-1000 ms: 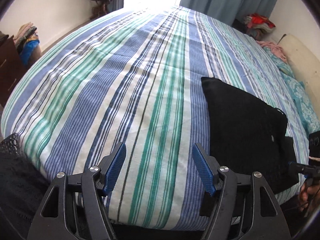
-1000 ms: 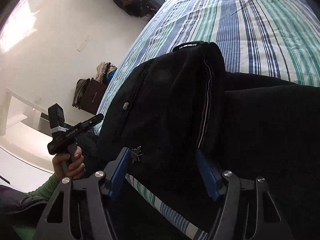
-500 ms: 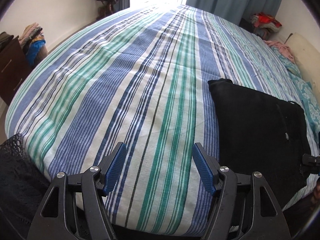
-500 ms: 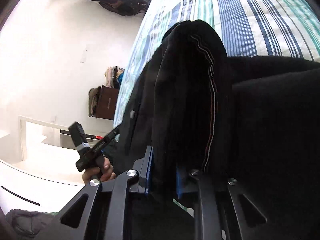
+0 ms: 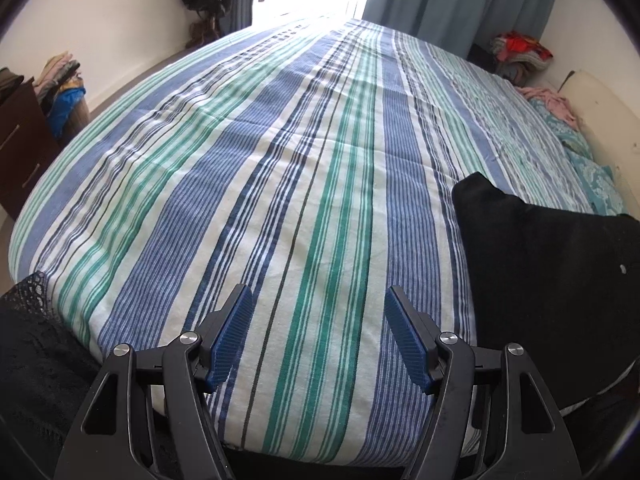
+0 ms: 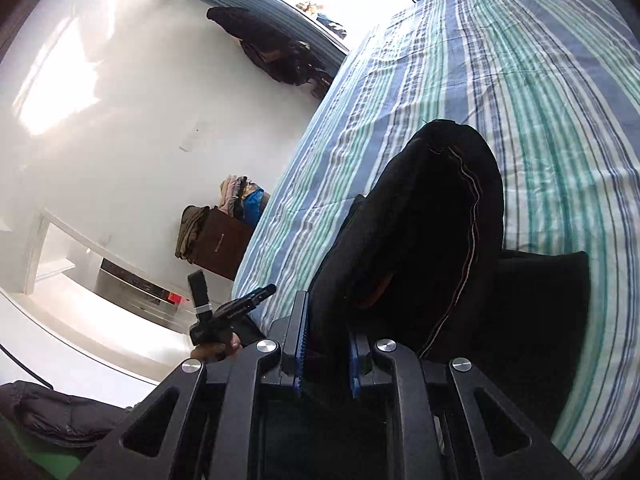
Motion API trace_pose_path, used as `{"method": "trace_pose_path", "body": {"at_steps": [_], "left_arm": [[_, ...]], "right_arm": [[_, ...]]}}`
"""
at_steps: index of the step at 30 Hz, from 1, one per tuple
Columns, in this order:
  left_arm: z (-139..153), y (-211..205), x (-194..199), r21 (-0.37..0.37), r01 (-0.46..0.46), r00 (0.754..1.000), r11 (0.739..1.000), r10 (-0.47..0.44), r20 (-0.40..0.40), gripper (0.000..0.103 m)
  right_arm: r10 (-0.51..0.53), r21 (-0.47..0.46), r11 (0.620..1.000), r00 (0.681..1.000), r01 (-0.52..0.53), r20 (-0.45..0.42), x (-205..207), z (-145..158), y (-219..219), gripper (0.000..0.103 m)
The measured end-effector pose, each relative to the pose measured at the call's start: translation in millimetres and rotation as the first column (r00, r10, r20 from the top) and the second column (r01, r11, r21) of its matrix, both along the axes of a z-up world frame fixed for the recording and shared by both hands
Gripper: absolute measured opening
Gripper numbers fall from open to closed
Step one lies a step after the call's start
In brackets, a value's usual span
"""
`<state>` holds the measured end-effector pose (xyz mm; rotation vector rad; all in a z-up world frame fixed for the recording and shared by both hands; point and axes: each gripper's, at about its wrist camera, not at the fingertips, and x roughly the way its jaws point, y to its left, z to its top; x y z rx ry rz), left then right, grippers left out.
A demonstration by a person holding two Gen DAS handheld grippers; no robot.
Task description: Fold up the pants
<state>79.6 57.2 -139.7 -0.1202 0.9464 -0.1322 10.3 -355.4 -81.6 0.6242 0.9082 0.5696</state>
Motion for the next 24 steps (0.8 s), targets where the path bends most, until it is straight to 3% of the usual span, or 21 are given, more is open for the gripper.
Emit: {"method": "trace_pose_path", "body": {"at_steps": [3,7,9,11,14,16,20,24], "left_arm": [[6,-16,-6,0.008,0.058,0.998,0.998,-0.058,0.023,0.071],[13,-57,-18,0.073,0.179,0.982,0.981,-0.182,0.043,0.071],[18,-75,-24,0.096,0.233,0.97,0.968,-0.238,0.048,0.071],[25,-90,-30,0.106,0.27,0.959,0.957,-0.277,0.062,0.071],[35,-115,-35,0.105,0.321,0.94,0.941,-0.33,0.088,0.074],[35,-137,-38,0.124,0.361,0.923,0.924,-0.373,0.093,0.077],[19,-178,-45,0.176,0.427,0.895,0.887,-0.442,0.055,0.077],[-8,-198,-56,0.245,0.482,0.87,0.841,-0.493,-0.015,0.076]], "right_arm": [[-0.074,-0.067,0.995,0.996,0.07,-0.059,-16,-29,-39,0.017],[-0.187,-0.171,0.974,0.959,0.151,-0.214,-23,-95,-73,0.02],[-0.23,-0.151,0.969,0.944,0.198,-0.235,-29,-111,-82,0.023],[-0.272,-0.14,0.959,0.935,0.245,-0.228,-32,-103,-90,0.039],[-0.312,-0.309,0.915,0.941,0.261,-0.131,-29,-64,-92,0.04],[-0.301,-0.358,0.894,0.953,0.268,-0.04,-24,-32,-85,0.04],[-0.24,-0.301,0.919,0.967,0.254,0.083,4,4,-61,0.04],[-0.227,-0.239,0.942,0.972,0.233,0.052,40,-21,-35,0.04]]}}
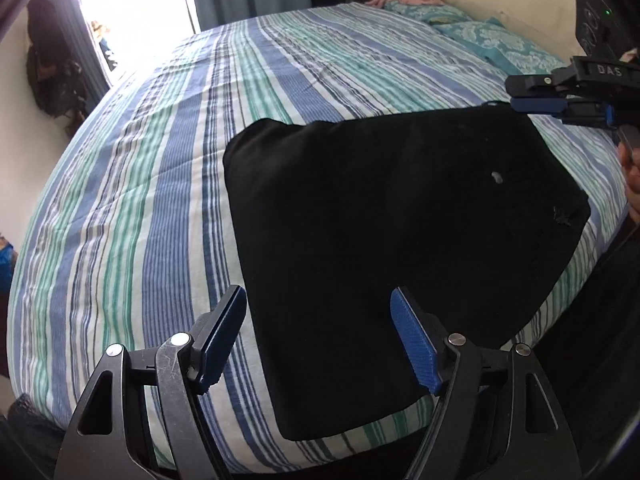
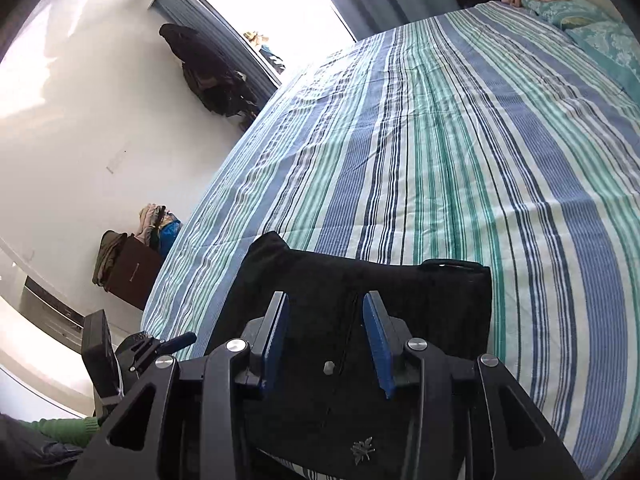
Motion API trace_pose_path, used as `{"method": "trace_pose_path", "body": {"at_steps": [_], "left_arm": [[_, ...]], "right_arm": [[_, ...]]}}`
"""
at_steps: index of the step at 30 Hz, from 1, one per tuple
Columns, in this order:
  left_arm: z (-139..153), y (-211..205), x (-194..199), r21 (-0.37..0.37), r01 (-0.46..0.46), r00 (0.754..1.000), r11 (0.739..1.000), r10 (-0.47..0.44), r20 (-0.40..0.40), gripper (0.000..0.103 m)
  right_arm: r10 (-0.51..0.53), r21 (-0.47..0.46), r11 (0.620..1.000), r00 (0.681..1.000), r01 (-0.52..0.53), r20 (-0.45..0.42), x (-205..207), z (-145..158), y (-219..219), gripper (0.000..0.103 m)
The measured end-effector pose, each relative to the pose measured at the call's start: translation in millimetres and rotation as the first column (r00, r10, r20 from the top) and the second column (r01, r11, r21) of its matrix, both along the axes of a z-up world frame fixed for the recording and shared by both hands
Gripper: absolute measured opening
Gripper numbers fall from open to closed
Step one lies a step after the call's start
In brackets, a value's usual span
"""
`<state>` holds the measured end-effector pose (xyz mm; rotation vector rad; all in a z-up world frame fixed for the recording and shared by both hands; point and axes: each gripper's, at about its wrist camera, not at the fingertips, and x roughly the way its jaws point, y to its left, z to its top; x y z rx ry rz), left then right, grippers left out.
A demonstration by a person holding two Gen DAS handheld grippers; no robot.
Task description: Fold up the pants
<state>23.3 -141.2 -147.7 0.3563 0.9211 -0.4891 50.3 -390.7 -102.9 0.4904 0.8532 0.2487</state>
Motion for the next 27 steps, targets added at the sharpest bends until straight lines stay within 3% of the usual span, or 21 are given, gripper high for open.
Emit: {"method": "trace_pose_path", "body": {"at_steps": [1,3,4,5,7,8,10,15,20,23,27], "left_arm": [[-4,0,-2,0.008,0.003,1.0,1.0,-0.003,-0.002,0.076],[-4,3,-5,-0.004,0.004,1.0,1.0,-0.004,-0.003,0.077],[-3,5,-5,-0.006,0.001,1.0,1.0,-0.001,-0.011,0.077],[-1,7,-5,-0.011,-0.005,1.0,1.0,0.005,-0.018,0.077],[3,10,-3,-0.022,-0.028,0.999,0.999,0.027,-0.025,0.077],[3,11,-2,-0.029,-0.04,0.999,0.999,0.039,-0.033,0.077],[3,14,1,-0.04,-0.059,0.997,0.997,0.057,-0.053,0.077],[0,12,2,-0.026,-0.077,0.995,0.997,0.076,-0.059,0.079],[0,9,3,-0.015,-0.08,0.995,0.997,0.079,-0.054,0.079],[-2,10,3,-0.011,-0.08,0.995,0.997,0.08,-0.058,0.08],[-3,9,3,-0.01,-0.082,0.995,0.997,0.081,-0.056,0.08]], "right_arm": [[-0.034,-0.037,0.999,0.999,0.032,-0.04,6,-15,3,0.04],[-0.106,-0.095,0.991,0.984,0.093,-0.141,8,-49,-6,0.023],[-0.127,-0.092,0.989,0.978,0.112,-0.168,5,-62,-13,0.004],[-0.152,-0.091,0.986,0.976,0.139,-0.156,-1,-63,-18,0.0],[-0.182,-0.08,0.982,0.975,0.172,-0.129,-15,-53,-24,0.0],[-0.19,-0.124,0.977,0.975,0.175,-0.118,-21,-43,-20,0.008],[-0.156,-0.204,0.969,0.984,0.137,-0.08,-35,-21,-4,0.009],[-0.069,-0.269,0.961,0.997,0.056,-0.038,-78,7,44,0.017],[-0.091,-0.356,0.933,0.991,0.049,-0.101,-96,-21,72,0.017],[-0.112,-0.361,0.931,0.98,0.046,-0.163,-100,-46,73,0.018],[-0.133,-0.353,0.933,0.978,0.069,-0.162,-101,-50,72,0.018]]}}
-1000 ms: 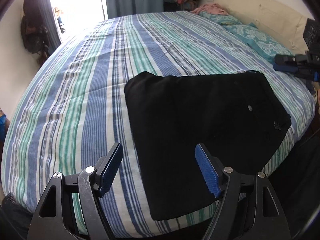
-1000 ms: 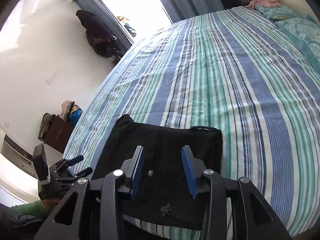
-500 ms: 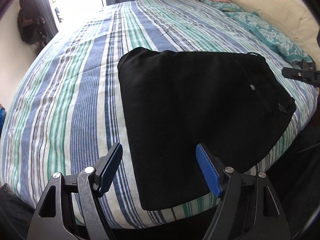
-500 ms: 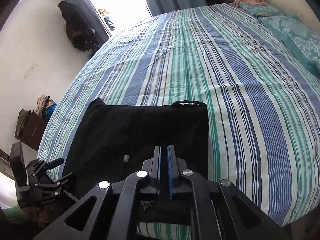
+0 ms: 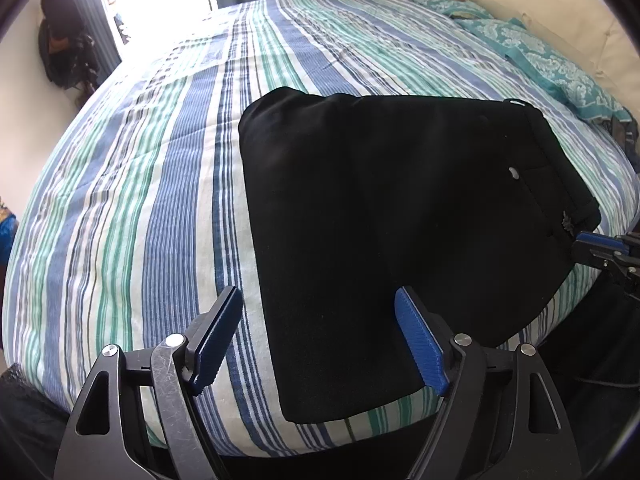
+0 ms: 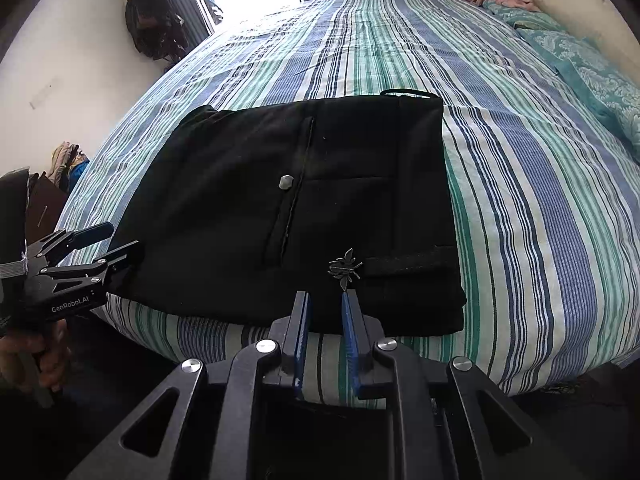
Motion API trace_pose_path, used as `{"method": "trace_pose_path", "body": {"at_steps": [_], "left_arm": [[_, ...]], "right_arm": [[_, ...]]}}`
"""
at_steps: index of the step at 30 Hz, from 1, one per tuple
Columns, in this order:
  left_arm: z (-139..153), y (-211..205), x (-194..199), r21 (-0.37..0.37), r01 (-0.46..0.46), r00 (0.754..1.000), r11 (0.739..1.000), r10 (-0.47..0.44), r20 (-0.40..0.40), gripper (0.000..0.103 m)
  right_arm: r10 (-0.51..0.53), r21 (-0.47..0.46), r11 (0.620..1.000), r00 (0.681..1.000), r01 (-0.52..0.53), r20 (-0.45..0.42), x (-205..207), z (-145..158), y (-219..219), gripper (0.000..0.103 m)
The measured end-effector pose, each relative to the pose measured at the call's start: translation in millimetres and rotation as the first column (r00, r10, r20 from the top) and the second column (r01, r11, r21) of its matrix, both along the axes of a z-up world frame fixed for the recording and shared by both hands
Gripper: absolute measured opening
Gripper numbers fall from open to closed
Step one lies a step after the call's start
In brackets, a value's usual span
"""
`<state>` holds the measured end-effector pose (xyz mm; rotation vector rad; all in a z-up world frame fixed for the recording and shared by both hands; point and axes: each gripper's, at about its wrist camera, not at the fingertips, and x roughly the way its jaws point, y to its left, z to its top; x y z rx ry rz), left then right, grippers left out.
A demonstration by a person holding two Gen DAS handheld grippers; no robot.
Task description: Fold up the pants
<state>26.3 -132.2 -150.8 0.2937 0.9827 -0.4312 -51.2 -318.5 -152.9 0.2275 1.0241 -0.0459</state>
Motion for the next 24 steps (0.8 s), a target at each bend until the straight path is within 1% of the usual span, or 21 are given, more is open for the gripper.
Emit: {"method": "trace_pose_path", "body": {"at_steps": [12,18,24], "left_arm": [[-6.9,-1.2,-1.4,-0.006,-0.003,1.0,1.0,0.003,-0.002,0.084],[-7.2,-2.0,-2.9,-0.004,-0.004,1.0,1.0,0.004,0.002,0.085],[-7.9,-0.9,-3.4,-0.006,-0.006,1.0,1.0,0.006,-0.001,0.086]], "right_arm": [[-0.058,0.04,0.998,0.998,0.057,0.023,-3.6,-4.0,-2.3,0.018],[-0.071,0.063,0.996,0.997,0.069,0.031,-5.2,-4.8,-4.2,0.018],[-0.07,0.064,0.996,0.997,0.068,0.031,-4.9,-5.2,-4.5,0.018]]}}
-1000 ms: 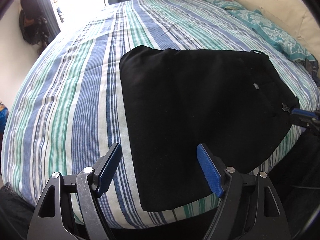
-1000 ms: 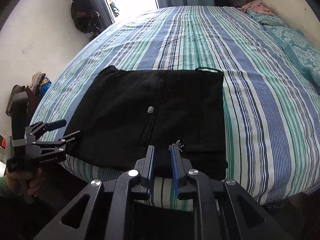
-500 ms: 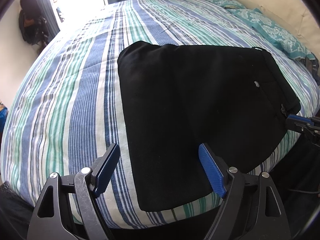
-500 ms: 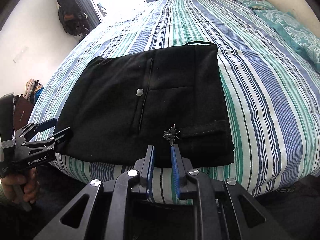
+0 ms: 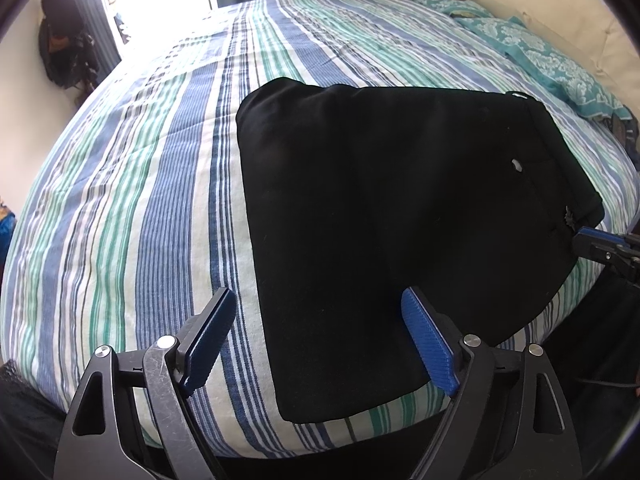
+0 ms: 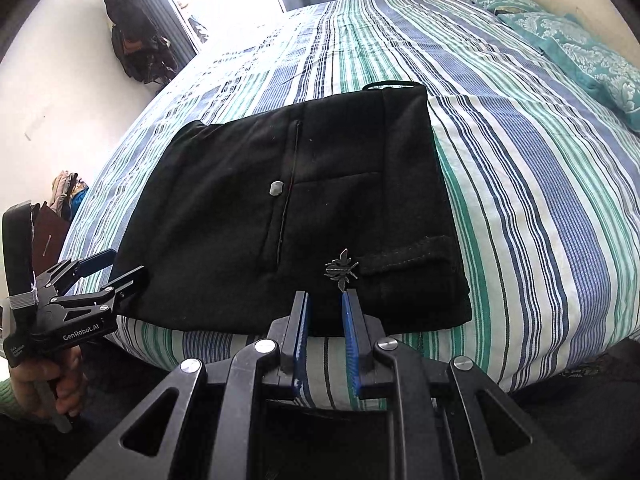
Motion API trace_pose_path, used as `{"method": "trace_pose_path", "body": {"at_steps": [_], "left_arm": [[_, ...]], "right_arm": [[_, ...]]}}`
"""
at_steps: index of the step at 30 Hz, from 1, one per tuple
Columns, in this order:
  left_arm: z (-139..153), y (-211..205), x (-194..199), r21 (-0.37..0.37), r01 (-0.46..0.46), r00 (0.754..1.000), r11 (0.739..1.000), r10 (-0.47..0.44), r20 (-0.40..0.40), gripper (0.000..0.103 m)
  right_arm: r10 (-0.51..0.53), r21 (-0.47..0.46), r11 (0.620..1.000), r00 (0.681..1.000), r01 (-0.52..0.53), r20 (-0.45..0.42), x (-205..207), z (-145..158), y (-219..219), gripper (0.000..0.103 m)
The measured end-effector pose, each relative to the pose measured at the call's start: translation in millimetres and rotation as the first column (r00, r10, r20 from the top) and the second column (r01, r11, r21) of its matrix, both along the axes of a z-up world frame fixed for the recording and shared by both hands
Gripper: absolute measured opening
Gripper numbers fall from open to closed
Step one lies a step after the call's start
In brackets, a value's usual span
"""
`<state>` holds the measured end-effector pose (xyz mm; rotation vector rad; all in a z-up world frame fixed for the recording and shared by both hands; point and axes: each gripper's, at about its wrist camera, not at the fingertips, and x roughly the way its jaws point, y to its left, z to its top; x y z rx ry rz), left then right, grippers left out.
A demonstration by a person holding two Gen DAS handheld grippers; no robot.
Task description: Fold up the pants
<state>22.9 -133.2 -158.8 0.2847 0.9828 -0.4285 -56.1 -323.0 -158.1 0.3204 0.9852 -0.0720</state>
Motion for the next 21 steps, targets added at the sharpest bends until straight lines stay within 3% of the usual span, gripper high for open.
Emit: {"method": "trace_pose_path", "body": {"at_steps": [10,15,16,18,19,21], "left_arm": [[-1,4,-2,-0.015,-0.004,1.0,1.0,0.004,-0.019,0.088],[1,8,-1,-0.023,0.0,0.999,1.0,-0.001,-0.042,0.09],[2,10,-1,-0.029,0.0,0.999,1.0,-0.001,-0.047,0.09],[4,14,-1,-0.042,-0.003,0.999,0.999,0.001,-0.053,0.09],[7,17,-1,-0.05,-0.006,0.998,0.999,0.003,-0.055,0.09],[14,27,1,-0.087,-0.021,0.998,0.996,0.016,-0.057,0.09]], "right_arm": [[0.003,0.005,1.0,1.0,-0.003,-0.005,0,-1,0,0.019],[-0.008,0.063,0.998,1.0,0.009,-0.013,-3,-1,-4,0.025],[-0.014,0.089,0.996,1.0,0.016,-0.024,-4,-2,-6,0.029],[-0.03,0.149,0.988,0.996,0.043,-0.085,-7,-8,-9,0.049],[-0.044,0.159,0.985,0.993,0.061,-0.107,-11,-9,-10,0.052],[-0.053,0.214,0.975,0.997,0.064,-0.058,-22,1,-15,0.052]]}}
